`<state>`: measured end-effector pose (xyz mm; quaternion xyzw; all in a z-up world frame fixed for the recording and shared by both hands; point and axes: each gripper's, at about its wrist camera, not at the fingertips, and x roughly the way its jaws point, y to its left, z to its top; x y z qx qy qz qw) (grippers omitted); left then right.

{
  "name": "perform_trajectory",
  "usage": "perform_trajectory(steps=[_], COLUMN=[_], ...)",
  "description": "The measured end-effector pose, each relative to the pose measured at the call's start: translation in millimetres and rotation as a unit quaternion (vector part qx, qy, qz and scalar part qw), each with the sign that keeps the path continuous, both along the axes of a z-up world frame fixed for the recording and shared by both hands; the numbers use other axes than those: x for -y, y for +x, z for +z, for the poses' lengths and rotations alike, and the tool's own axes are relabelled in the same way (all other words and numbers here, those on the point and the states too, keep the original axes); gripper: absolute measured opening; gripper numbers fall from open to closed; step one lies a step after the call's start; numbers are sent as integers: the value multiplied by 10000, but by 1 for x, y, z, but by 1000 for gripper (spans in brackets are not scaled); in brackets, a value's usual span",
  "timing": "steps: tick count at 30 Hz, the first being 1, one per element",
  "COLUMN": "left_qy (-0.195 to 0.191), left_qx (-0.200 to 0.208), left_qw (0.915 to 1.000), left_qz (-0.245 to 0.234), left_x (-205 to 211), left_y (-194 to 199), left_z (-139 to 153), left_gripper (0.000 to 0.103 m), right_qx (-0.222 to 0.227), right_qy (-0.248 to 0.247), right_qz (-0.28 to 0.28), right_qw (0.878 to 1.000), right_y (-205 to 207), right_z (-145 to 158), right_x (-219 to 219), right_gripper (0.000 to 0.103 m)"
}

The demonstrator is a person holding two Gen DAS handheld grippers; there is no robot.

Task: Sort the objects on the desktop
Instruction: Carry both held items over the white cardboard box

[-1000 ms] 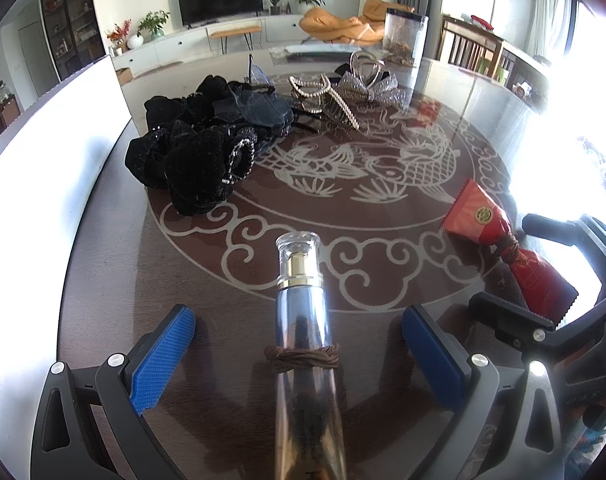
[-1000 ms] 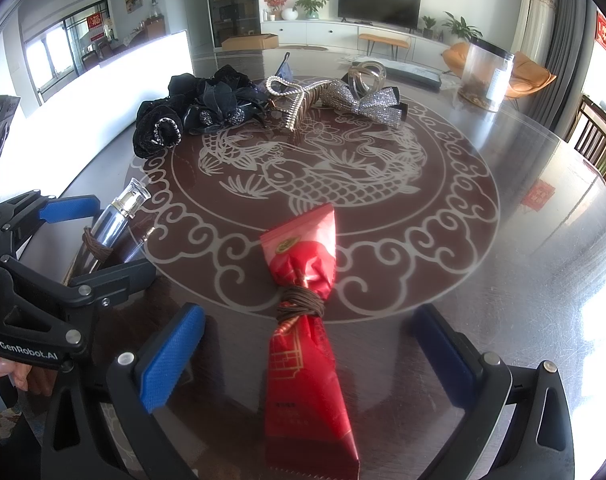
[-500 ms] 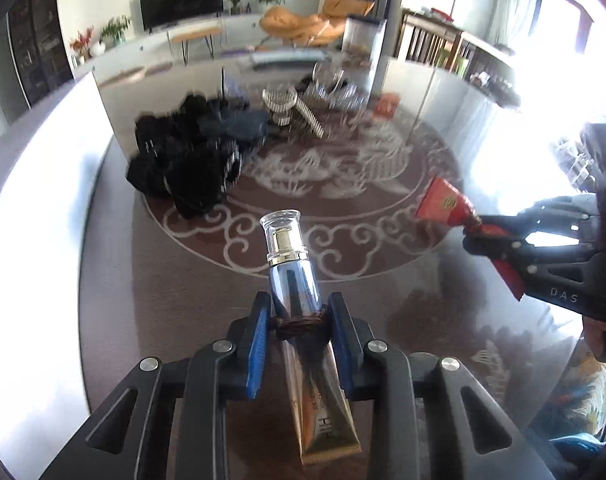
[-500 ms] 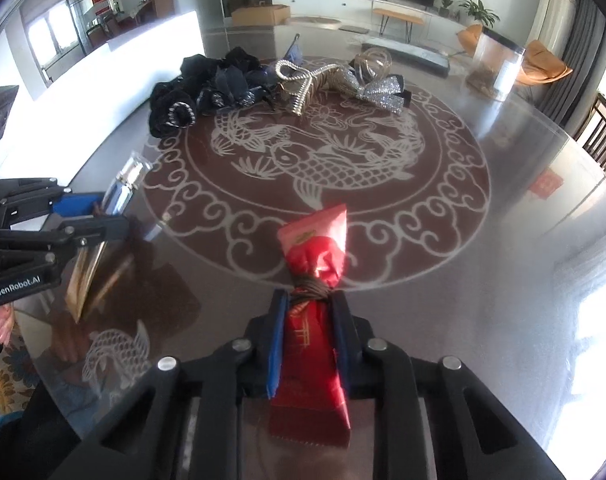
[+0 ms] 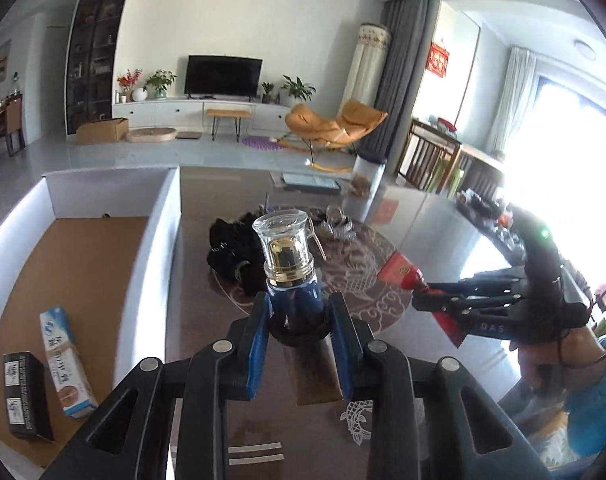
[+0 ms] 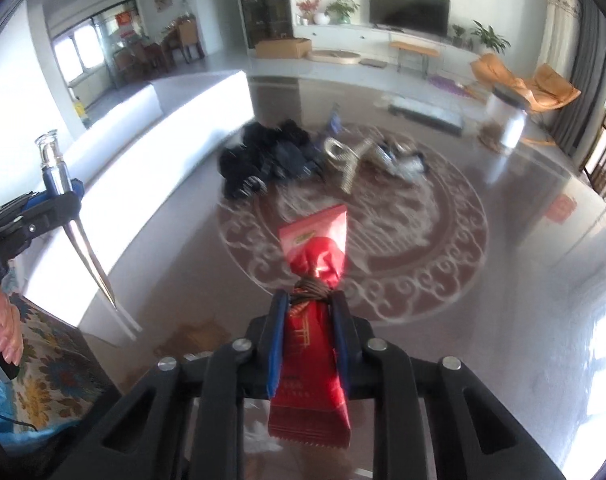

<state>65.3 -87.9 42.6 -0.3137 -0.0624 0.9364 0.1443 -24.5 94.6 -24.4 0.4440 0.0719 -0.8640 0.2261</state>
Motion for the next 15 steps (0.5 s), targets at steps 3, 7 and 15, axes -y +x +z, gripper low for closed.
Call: perform_trajectory(steps=[3,7,15], left_qy=[-1,-74,-427], left_qx=[-276,-322,752], left_qw=[9992,9955,9794], left_qz=[297,892,1826], left_x=[41,116,241], left_y=[13,23,-25], left_z=[35,64,18], left_gripper=[29,29,29], right_qx=[-144,-265,-24], right_qy=[-303,-705,-997], right_qz=[423,1076,2102], right_qw=[9985,9913,9726], right_y=[-5,-8,-21], right_z=[30,65,64], right_x=[45,118,289], right_gripper=[22,22,22])
